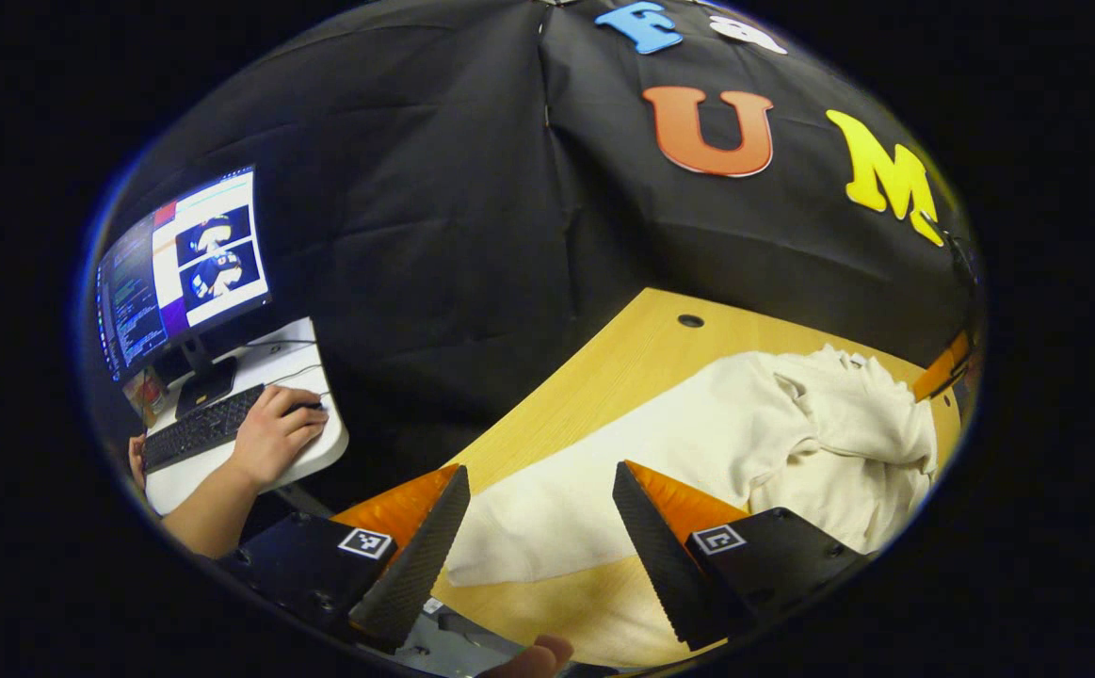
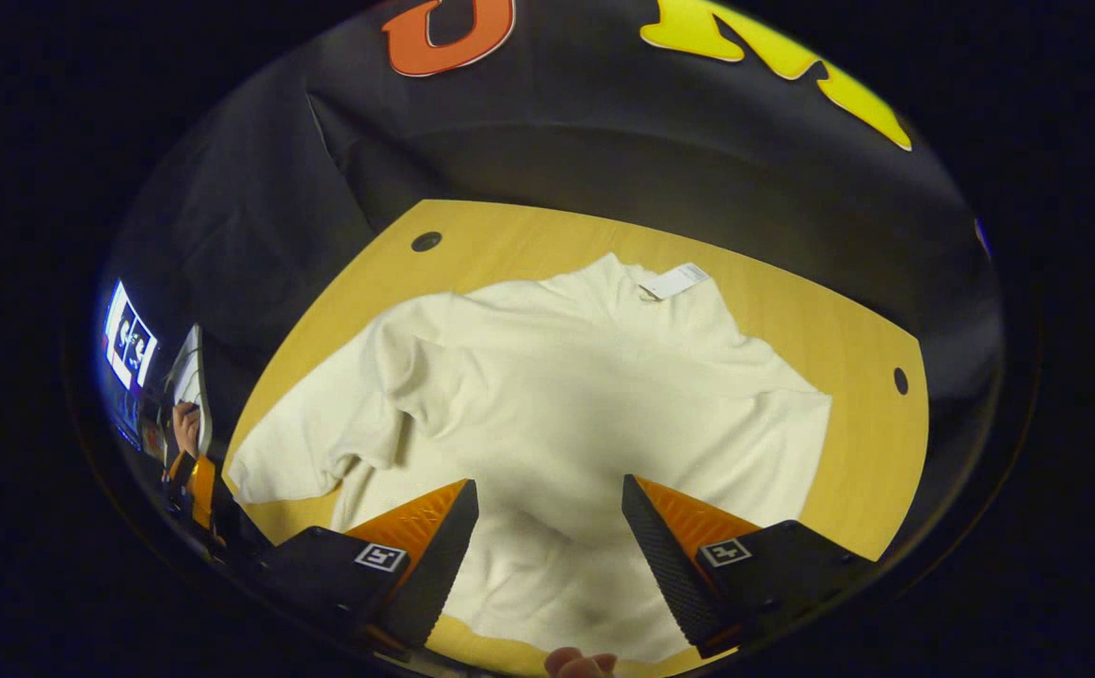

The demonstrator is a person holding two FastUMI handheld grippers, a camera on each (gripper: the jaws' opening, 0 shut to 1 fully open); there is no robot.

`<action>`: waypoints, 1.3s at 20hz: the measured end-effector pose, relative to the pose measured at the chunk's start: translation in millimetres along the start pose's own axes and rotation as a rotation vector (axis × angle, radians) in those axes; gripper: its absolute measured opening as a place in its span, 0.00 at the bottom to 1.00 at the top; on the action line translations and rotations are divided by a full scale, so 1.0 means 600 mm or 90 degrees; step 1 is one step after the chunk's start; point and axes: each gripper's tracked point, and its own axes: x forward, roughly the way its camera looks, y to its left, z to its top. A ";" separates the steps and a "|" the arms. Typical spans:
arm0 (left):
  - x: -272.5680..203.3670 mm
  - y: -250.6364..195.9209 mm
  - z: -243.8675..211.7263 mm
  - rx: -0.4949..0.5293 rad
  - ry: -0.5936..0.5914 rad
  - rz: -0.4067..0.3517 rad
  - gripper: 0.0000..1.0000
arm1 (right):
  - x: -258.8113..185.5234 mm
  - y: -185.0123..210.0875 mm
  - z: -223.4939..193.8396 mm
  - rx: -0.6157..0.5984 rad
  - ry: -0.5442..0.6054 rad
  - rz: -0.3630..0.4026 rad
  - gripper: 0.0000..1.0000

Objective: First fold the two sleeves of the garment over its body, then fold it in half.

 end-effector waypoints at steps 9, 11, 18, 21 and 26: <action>0.039 0.045 -0.105 -0.134 0.172 0.088 0.99 | -0.055 -0.085 -0.165 0.095 0.037 0.006 0.93; 0.042 0.065 -0.124 -0.149 0.212 0.118 0.99 | -0.063 -0.103 -0.195 0.108 0.047 -0.001 0.93; 0.058 0.063 -0.147 -0.211 0.326 0.121 0.95 | -0.086 -0.113 -0.240 0.139 0.053 0.006 0.93; 0.064 0.060 -0.146 -0.213 0.363 0.117 0.93 | -0.089 -0.110 -0.241 0.146 0.048 0.011 0.93; 0.078 0.046 -0.141 -0.181 0.425 0.071 0.74 | -0.103 -0.113 -0.243 0.162 0.029 0.018 0.93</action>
